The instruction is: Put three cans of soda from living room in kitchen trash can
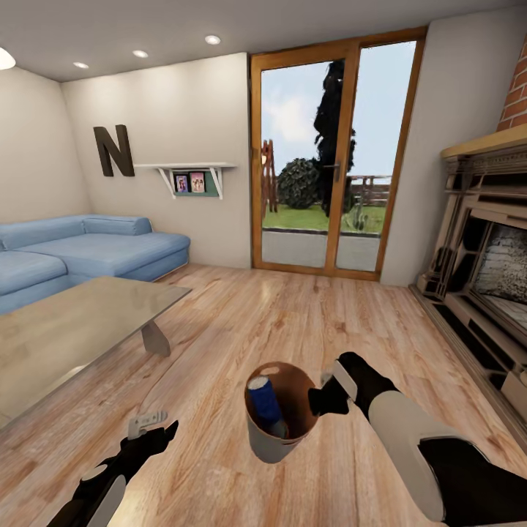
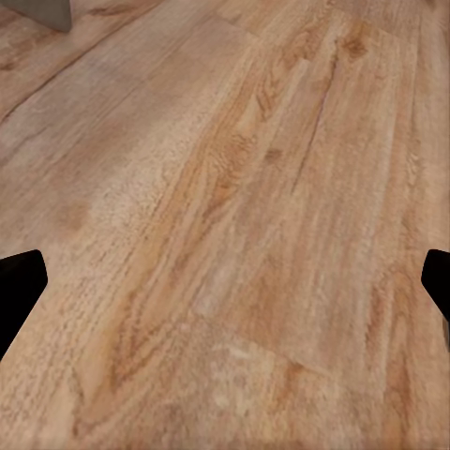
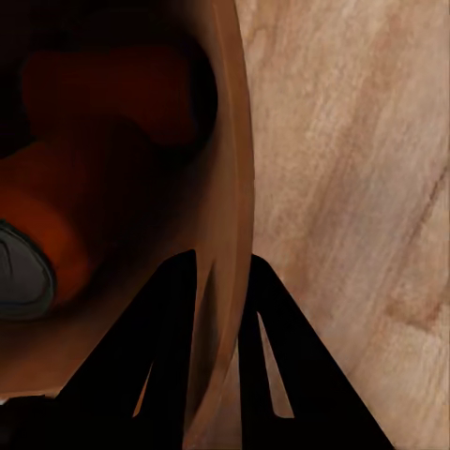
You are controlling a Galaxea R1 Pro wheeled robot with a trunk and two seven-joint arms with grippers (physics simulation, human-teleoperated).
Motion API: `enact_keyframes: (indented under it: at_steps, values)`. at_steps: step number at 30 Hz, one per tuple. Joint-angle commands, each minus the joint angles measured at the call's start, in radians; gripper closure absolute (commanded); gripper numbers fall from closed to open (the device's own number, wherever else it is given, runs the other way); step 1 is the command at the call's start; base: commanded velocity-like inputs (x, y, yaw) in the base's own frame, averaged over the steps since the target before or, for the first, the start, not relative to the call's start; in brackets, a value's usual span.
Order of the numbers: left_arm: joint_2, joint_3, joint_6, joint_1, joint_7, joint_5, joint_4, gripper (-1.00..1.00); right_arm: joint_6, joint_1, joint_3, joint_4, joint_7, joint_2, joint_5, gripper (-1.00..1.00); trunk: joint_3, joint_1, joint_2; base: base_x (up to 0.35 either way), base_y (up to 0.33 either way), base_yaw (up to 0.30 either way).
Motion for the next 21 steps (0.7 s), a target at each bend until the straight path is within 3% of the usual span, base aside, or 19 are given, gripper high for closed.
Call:
enact_keyframes:
  at_steps: [1,9,21]
  values:
    - [0.0,0.0,0.0,0.0,0.0,0.0,0.0,-1.0,0.001,-0.001,-0.003,0.002,0.03,-0.01,-0.002,1.0,0.0,0.0,0.0,0.0,0.0,0.0]
    - [-0.001,-0.004,0.0,0.0,0.0,0.0,0.016,-1.0,0.002,0.0,-0.004,0.007,0.077,-0.029,-0.008,1.0,0.0,0.0,0.0,0.0,0.0,0.0]
    - [-0.004,-0.006,-0.013,0.0,0.0,0.0,0.047,-1.0,-0.003,0.0,0.0,0.006,0.077,-0.031,0.001,1.0,0.0,0.0,0.0,0.0,0.0,0.0]
